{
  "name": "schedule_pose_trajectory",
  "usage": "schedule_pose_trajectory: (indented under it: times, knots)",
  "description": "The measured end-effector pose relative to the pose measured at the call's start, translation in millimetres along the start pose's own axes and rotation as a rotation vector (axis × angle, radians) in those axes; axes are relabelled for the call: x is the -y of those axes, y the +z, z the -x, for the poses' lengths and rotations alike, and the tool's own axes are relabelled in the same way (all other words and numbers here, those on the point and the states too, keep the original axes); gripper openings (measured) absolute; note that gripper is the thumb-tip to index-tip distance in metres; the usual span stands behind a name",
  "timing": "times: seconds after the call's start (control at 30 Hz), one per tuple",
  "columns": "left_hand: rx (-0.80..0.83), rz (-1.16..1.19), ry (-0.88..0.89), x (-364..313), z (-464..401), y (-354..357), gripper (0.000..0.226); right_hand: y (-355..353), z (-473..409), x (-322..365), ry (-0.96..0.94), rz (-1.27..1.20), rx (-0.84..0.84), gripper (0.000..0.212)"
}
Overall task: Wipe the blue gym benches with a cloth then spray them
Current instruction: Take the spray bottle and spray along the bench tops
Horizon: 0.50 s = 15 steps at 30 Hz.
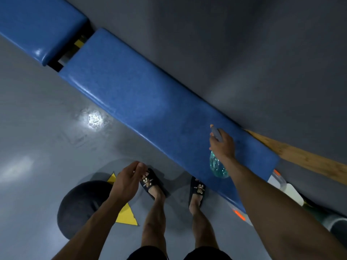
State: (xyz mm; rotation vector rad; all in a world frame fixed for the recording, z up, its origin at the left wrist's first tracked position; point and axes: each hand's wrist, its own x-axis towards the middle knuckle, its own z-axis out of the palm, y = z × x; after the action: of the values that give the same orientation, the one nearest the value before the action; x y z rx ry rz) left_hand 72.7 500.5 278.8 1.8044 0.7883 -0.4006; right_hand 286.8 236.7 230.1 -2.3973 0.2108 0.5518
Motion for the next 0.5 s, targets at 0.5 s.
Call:
schedule_pose_trajectory:
  times: [0.5]
  knots:
    - [-0.031, -0.019, 0.024, 14, -20, -46, 0.047, 71, 70, 52, -0.121, 0.160, 0.293, 0.010]
